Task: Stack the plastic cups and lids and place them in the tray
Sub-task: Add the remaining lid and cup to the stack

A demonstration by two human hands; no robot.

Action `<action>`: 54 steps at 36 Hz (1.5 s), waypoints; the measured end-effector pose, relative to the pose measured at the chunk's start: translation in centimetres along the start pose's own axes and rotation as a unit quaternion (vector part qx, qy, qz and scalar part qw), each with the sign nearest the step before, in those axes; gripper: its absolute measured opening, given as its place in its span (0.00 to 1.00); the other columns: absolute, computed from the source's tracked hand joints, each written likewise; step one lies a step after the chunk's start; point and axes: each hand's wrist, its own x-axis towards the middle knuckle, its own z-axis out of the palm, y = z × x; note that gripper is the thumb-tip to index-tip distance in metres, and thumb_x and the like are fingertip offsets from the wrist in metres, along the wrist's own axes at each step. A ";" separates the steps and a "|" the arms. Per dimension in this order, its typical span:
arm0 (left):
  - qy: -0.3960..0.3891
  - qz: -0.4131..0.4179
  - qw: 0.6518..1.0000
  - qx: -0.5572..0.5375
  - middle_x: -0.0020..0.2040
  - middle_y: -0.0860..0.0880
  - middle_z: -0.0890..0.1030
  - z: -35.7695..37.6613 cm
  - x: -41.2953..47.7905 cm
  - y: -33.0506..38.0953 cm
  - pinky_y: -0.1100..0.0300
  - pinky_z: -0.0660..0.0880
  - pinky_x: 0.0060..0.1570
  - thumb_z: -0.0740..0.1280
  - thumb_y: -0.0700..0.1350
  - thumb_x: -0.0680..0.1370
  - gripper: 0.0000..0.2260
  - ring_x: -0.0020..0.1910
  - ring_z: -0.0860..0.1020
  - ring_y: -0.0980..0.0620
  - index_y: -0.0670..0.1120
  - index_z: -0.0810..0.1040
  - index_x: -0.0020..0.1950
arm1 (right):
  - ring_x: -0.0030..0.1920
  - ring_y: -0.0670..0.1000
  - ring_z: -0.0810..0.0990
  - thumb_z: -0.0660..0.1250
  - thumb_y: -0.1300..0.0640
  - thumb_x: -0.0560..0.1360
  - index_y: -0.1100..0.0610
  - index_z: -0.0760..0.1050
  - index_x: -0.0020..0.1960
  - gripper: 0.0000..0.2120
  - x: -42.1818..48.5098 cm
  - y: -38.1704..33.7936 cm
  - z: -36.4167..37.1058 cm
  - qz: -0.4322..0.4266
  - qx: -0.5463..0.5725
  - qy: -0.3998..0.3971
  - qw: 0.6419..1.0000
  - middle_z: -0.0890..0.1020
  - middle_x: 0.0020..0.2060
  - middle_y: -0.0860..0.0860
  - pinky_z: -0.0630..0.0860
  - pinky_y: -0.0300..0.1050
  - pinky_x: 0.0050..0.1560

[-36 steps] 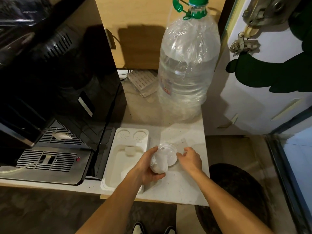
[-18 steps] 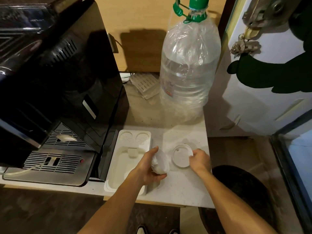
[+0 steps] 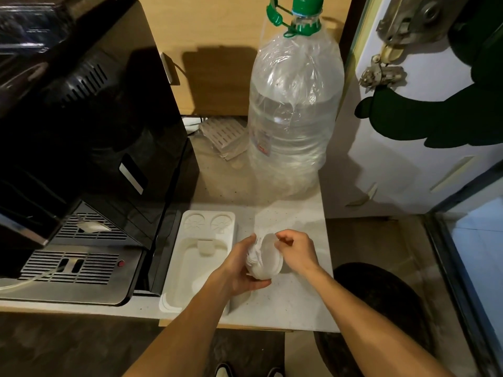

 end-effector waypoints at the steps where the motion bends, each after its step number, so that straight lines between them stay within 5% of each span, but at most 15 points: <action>1: -0.003 0.003 1.000 0.006 0.53 0.40 0.81 0.1 0.0 0.0 0.44 0.77 0.62 0.64 0.62 0.78 0.21 0.55 0.79 0.40 0.44 0.79 0.56 | 0.48 0.47 0.81 0.71 0.59 0.76 0.54 0.83 0.54 0.07 -0.1 -0.1 0.2 -0.006 0.002 -0.001 1.000 0.83 0.45 0.45 0.75 0.36 0.48; 5: -0.013 0.000 1.000 0.020 0.58 0.39 0.82 0.3 0.2 0.1 0.46 0.79 0.56 0.64 0.63 0.77 0.25 0.59 0.80 0.39 0.44 0.80 0.63 | 0.46 0.46 0.81 0.72 0.56 0.75 0.53 0.84 0.52 0.06 -0.6 -0.5 0.9 -0.027 -0.011 0.007 1.000 0.83 0.45 0.44 0.78 0.38 0.47; 15: -0.015 0.008 0.999 0.047 0.53 0.41 0.84 0.5 -0.2 0.4 0.48 0.80 0.53 0.63 0.62 0.78 0.23 0.55 0.82 0.41 0.45 0.82 0.58 | 0.47 0.46 0.80 0.72 0.51 0.76 0.51 0.83 0.56 0.10 -1.2 -0.7 1.4 -0.040 -0.003 0.026 0.999 0.82 0.51 0.47 0.77 0.35 0.47; 20: -0.012 0.006 0.999 0.031 0.45 0.42 0.86 0.5 -0.4 0.6 0.49 0.78 0.57 0.61 0.63 0.78 0.25 0.51 0.82 0.42 0.43 0.84 0.53 | 0.48 0.45 0.78 0.70 0.51 0.77 0.49 0.78 0.65 0.17 -2.0 -1.4 2.0 -0.027 0.005 0.013 1.000 0.77 0.53 0.47 0.74 0.33 0.47; 24: -0.006 0.018 1.000 0.006 0.43 0.42 0.86 0.5 -0.6 0.8 0.45 0.75 0.64 0.58 0.64 0.80 0.26 0.52 0.81 0.42 0.43 0.84 0.50 | 0.50 0.44 0.80 0.69 0.58 0.77 0.51 0.79 0.60 0.12 -3.0 -1.6 2.3 -0.027 0.041 -0.015 0.999 0.82 0.50 0.44 0.72 0.28 0.45; 31: 0.019 0.025 0.999 0.011 0.53 0.37 0.85 0.1 -1.1 1.4 0.44 0.78 0.58 0.55 0.51 0.76 0.23 0.53 0.81 0.39 0.39 0.81 0.59 | 0.53 0.45 0.81 0.69 0.57 0.78 0.51 0.81 0.59 0.11 -4.0 -1.4 2.3 -0.039 0.049 -0.051 0.997 0.84 0.53 0.45 0.76 0.32 0.50; 37: 0.009 0.023 0.999 0.032 0.50 0.39 0.87 -0.1 -1.7 1.5 0.47 0.79 0.54 0.55 0.48 0.76 0.20 0.51 0.83 0.40 0.38 0.82 0.55 | 0.55 0.47 0.81 0.69 0.56 0.78 0.49 0.79 0.62 0.13 -4.6 -1.1 2.6 -0.035 0.045 -0.053 0.997 0.83 0.57 0.46 0.75 0.30 0.46; 45: 0.042 0.067 0.992 0.096 0.50 0.40 0.83 0.3 -2.0 0.4 0.46 0.81 0.57 0.61 0.57 0.80 0.18 0.48 0.82 0.42 0.44 0.81 0.52 | 0.57 0.49 0.80 0.62 0.57 0.81 0.51 0.78 0.62 0.12 -4.6 -0.8 2.1 0.006 0.090 -0.072 0.993 0.82 0.56 0.48 0.77 0.38 0.51; 49: 0.050 0.108 0.984 0.131 0.53 0.41 0.83 0.0 -2.2 0.0 0.49 0.84 0.51 0.59 0.64 0.79 0.23 0.50 0.84 0.45 0.48 0.79 0.61 | 0.55 0.51 0.79 0.58 0.52 0.83 0.50 0.78 0.57 0.11 -5.5 -1.7 2.0 0.013 0.138 -0.076 0.987 0.81 0.54 0.52 0.78 0.42 0.52; 54: 0.058 0.153 0.979 0.122 0.55 0.42 0.85 -1.3 -2.3 0.2 0.49 0.85 0.46 0.60 0.69 0.76 0.28 0.50 0.86 0.45 0.50 0.74 0.66 | 0.52 0.48 0.82 0.67 0.44 0.77 0.46 0.79 0.58 0.11 -6.2 -3.5 2.5 -0.020 0.142 -0.108 0.984 0.83 0.50 0.46 0.79 0.43 0.51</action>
